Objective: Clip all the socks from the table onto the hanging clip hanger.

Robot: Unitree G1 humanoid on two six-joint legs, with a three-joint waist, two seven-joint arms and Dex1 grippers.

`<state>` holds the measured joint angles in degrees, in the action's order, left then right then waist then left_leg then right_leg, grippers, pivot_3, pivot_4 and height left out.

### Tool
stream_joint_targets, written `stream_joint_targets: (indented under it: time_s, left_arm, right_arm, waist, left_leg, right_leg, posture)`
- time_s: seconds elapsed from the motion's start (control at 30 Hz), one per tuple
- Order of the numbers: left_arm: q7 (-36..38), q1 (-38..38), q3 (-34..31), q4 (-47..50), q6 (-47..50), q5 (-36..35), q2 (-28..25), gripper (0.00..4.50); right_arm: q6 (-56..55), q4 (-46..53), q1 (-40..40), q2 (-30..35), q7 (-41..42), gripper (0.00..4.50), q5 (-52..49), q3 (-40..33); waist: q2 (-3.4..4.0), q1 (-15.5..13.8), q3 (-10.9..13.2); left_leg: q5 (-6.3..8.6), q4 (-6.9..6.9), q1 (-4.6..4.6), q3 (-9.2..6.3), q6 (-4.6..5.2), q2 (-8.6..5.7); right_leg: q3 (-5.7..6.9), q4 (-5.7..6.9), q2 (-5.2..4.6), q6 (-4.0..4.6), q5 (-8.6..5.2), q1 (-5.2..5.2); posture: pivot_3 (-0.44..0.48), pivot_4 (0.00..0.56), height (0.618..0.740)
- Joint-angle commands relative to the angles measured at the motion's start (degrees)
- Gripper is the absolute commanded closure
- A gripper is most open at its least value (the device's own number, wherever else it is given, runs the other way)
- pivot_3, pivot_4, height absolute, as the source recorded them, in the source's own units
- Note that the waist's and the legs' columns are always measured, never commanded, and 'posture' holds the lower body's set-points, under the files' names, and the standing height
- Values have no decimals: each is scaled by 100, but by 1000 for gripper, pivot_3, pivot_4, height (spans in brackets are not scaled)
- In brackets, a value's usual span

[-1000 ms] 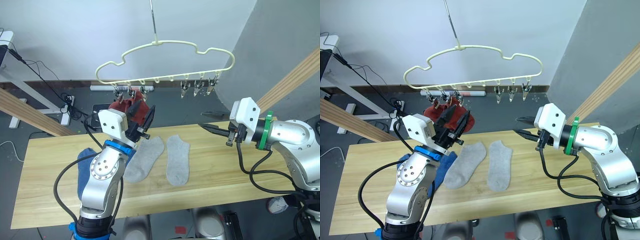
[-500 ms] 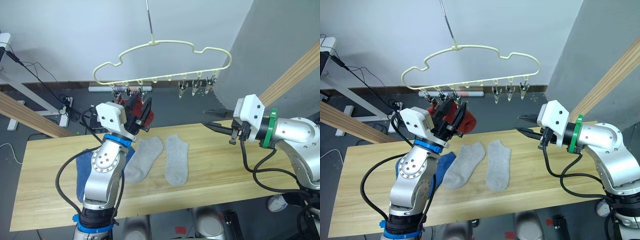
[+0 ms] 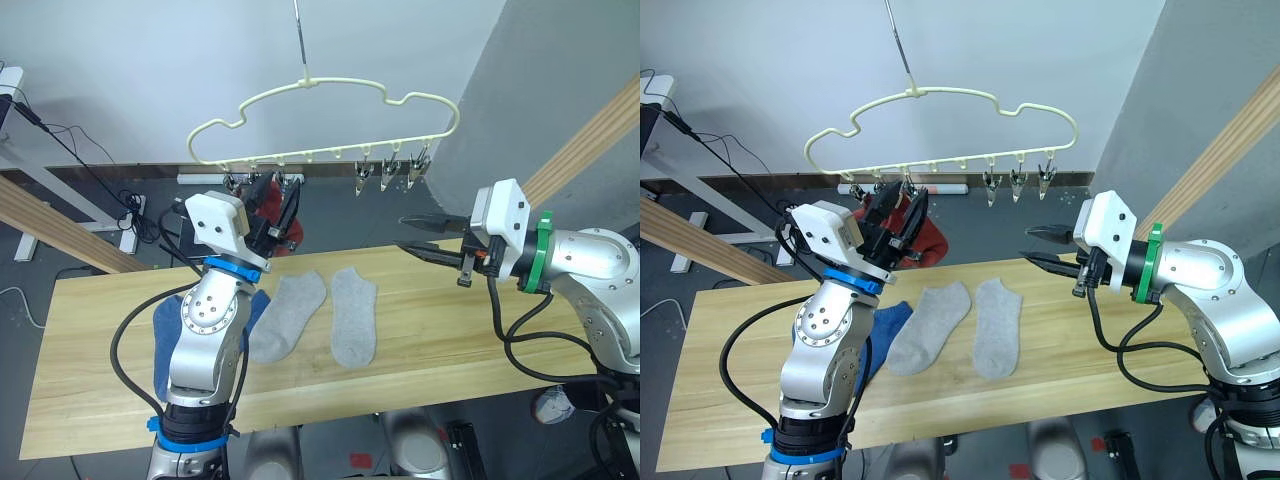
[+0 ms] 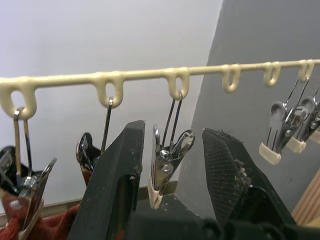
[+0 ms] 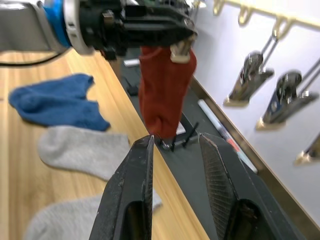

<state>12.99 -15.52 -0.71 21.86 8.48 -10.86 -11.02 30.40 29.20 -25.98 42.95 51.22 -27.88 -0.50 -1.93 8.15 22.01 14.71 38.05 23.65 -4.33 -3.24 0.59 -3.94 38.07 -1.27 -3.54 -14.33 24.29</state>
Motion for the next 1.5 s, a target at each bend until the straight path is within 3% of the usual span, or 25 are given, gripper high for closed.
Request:
stream_joint_targets:
  time_s: [0.03, 0.87, 1.0, 1.13, 1.43, 1.5]
  left_arm:
    - [-38, -20, -31, 144, -76, 35, 23, 2516]
    - [-50, -294, -55, -96, 22, 181, 38, 2516]
    - [-36, -279, -67, -94, 44, 158, 49, 3639]
    - [-19, -281, -76, -111, 61, 130, 49, 4333]
    - [50, -266, -195, -79, 107, 81, -61, 4436]
    - [97, -295, -217, -55, 154, 64, -106, 4436]
  right_arm:
    - [-6, 230, -56, 54, 30, 3020, -131, -112]
    - [134, 269, -11, 81, -35, 3020, -177, -129]
    - [133, 257, -17, 79, -32, 3020, -172, -121]
    - [111, 245, -21, 61, -43, 3020, -156, -110]
    - [228, 348, 201, -69, -309, 3020, -81, 20]
    - [314, 428, 384, -170, -513, 2685, -93, 15]
  waist:
    - [0, -2, 0]
    - [0, -2, 0]
    - [0, -2, 0]
    - [0, -2, -2]
    - [-1, -8, -10]
    - [-2, -17, -11]
  left_leg:
    - [0, 0, 0, 0, 0, 0]
    - [0, 2, 2, 0, 0, 0]
    - [0, 3, 2, 0, 0, 0]
    - [0, 3, 2, 0, 0, 0]
    - [0, 4, 2, -1, 0, 1]
    - [0, 4, 2, -2, 0, 1]
  right_leg:
    - [0, 0, 0, 0, 0, 1]
    - [0, 1, 0, 1, 1, 1]
    - [0, 1, 0, 1, 1, 1]
    - [0, 3, 0, 2, 2, 1]
    - [1, 4, 0, 2, 2, 1]
    - [1, 4, -1, 2, 2, 1]
  posture:
    - [-289, 348, 740]
    - [-291, 348, 740]
    - [-290, 347, 740]
    - [-288, 345, 740]
    - [-268, 337, 740]
    - [-248, 346, 740]
